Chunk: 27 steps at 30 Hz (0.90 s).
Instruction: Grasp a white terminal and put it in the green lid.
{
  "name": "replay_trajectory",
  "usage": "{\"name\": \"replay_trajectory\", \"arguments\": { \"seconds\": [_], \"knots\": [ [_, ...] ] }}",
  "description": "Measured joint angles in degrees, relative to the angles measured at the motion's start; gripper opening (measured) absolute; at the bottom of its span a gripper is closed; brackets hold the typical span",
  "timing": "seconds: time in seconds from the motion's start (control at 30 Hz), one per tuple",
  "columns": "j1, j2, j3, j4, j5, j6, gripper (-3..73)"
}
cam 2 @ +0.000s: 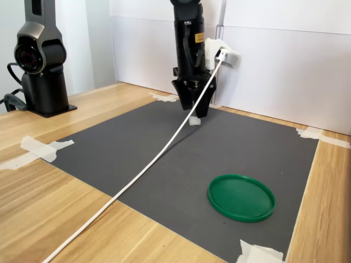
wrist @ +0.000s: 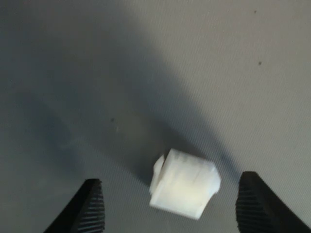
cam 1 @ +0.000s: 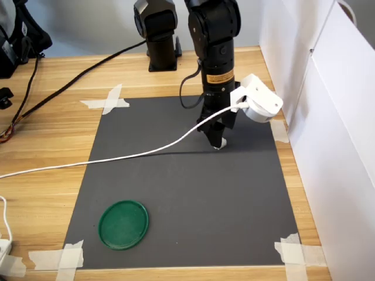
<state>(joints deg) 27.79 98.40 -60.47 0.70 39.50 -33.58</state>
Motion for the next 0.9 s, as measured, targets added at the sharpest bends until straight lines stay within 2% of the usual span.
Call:
{"name": "replay_trajectory", "arguments": {
  "seconds": [0.47,0.9],
  "knots": [
    [0.0,1.8,-0.1,-1.5,-1.2,2.0,65.4],
    [0.0,2.5,-0.1,-3.9,-1.6,5.5,60.3]
  ]
}}
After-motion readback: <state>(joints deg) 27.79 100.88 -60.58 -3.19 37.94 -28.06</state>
